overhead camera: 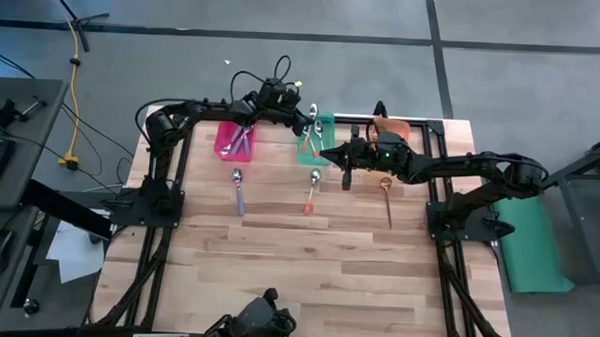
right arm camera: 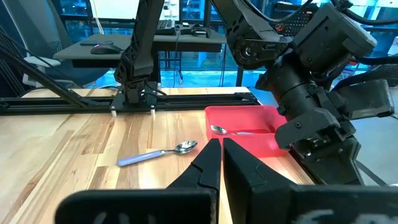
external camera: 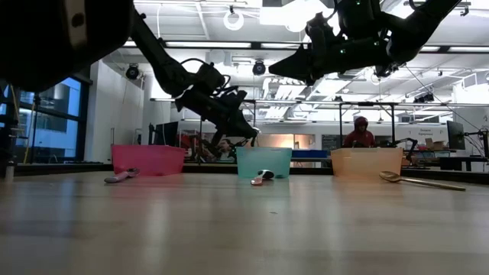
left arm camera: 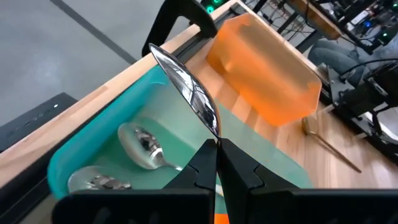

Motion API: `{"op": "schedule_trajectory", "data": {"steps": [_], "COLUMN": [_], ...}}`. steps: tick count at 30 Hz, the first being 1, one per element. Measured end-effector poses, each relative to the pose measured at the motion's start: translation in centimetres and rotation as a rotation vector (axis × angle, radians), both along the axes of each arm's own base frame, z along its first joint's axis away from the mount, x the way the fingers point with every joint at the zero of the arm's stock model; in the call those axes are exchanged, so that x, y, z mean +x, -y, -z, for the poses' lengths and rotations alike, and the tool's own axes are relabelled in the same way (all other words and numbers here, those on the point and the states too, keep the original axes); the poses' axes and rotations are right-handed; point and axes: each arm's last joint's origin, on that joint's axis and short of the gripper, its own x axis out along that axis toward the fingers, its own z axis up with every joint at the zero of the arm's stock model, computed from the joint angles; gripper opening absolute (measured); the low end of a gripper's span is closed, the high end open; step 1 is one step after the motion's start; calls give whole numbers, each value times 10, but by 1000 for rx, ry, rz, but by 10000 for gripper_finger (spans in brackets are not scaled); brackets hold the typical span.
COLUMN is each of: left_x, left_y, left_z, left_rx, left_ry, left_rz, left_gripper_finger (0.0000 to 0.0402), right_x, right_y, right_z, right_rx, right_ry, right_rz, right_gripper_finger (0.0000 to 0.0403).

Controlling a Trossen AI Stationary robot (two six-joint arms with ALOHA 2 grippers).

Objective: Sort silverware by color (type)
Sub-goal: Put the orange spoon into the green bin

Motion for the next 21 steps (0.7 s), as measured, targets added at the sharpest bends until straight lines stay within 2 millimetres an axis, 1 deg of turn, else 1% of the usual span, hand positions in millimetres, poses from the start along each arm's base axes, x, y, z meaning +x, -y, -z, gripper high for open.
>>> {"op": "schedule_trajectory", "data": {"steps": [4,14,17,21], "left_x": [-1,-3,-4,-7], "left_y": [0,-1,0,3], "left_z": [2,3,-1,-12], "left_rx": [-4,15,63,135], "left_ry": [-19,-33,-41,-33], "left_rz": [5,21,52,79], "left_gripper_finger": [3,31,32,19], "right_x": [0,0,0,0], "right_y": [0,0,0,0], "right_z": [0,1,2,3], "right_rx": [0,3,8,10], "right_ry": [0,-9,-22,-28], "right_rz": [0,0,0,0], "right_gripper_finger": [0,0,0,0]}}
